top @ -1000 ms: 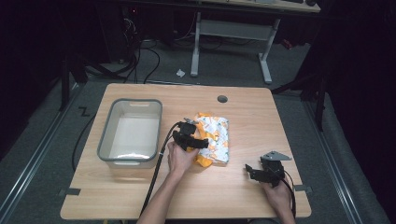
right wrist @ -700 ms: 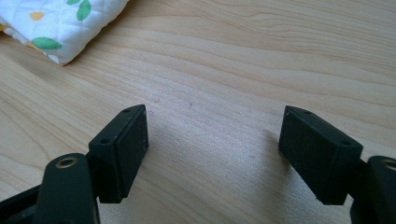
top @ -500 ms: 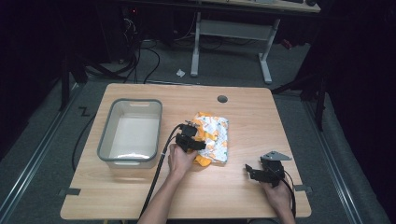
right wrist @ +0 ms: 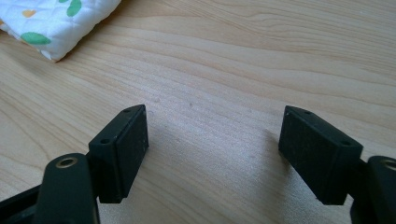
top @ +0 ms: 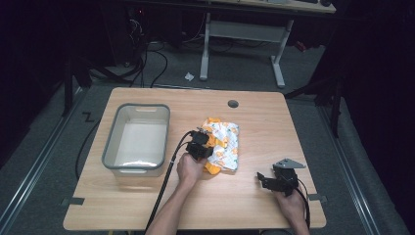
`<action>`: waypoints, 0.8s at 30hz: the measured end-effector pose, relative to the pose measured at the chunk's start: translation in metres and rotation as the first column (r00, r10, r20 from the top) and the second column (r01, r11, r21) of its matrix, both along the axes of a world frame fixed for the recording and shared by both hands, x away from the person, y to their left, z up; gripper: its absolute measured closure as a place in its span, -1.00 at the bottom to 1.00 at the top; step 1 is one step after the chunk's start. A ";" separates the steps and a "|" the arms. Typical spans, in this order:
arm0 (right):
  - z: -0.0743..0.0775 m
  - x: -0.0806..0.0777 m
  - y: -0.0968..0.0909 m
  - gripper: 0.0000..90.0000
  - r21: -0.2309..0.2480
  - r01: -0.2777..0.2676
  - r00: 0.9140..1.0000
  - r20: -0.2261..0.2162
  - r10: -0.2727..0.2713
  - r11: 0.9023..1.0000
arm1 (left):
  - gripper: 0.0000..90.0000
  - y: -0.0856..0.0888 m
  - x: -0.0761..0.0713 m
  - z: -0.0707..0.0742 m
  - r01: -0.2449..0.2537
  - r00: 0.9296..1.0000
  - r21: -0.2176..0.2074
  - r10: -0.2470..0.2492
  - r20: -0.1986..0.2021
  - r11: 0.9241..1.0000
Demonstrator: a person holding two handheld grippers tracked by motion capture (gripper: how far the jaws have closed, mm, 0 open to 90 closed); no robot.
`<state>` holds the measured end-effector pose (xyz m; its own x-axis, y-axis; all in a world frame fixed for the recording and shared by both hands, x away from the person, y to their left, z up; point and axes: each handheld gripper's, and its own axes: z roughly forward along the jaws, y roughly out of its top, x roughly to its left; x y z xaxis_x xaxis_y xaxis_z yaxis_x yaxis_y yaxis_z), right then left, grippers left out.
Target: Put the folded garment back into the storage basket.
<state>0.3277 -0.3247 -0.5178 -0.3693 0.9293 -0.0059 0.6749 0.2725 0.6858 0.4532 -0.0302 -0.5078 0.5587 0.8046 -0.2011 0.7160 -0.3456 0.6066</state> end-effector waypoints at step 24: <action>0.000 0.000 0.000 -0.46 0.000 -0.002 1.000 0.000 0.002 1.000 | 0.72 0.024 -0.014 0.044 0.028 0.997 -0.180 -0.016 0.070 0.983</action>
<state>0.3275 -0.3246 -0.5178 -0.3708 0.9287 -0.0062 0.6742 0.2738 0.6859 0.4396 -0.0064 -0.4634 0.5933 0.7457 -0.3032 0.6642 -0.2407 0.7078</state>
